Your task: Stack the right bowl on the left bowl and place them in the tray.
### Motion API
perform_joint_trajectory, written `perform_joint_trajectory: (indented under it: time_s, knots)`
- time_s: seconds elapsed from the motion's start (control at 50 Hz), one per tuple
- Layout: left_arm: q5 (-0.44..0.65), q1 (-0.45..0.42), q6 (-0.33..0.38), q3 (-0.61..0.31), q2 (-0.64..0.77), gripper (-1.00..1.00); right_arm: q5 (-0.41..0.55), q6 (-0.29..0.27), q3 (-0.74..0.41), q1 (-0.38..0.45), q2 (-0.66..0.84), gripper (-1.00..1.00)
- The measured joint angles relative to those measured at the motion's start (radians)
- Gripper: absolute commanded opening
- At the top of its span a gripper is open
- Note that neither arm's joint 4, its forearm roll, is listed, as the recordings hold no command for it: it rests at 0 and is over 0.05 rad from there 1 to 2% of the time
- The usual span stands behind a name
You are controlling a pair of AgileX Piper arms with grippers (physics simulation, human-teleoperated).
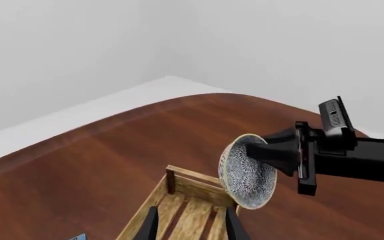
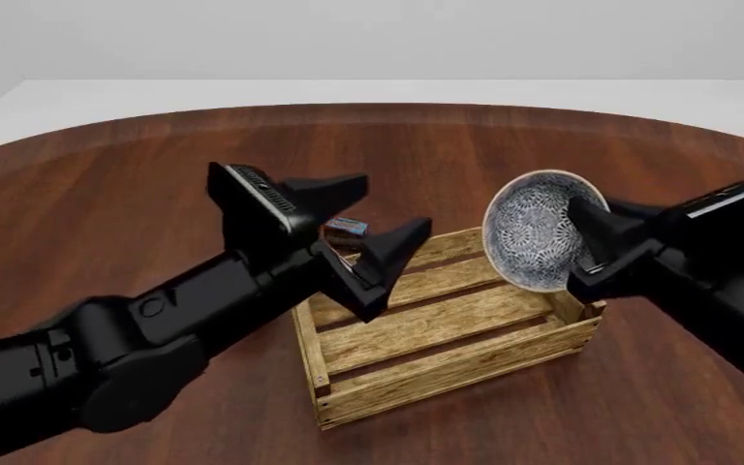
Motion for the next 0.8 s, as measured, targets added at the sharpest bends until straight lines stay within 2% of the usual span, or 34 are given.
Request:
perform_joint_trajectory:
  time_s: [0.8]
  knots:
    - [-0.084, -0.036, -0.091, -0.016, 0.120, 1.00, 0.017, -0.028, 0.039, 0.133, -0.033, -1.00]
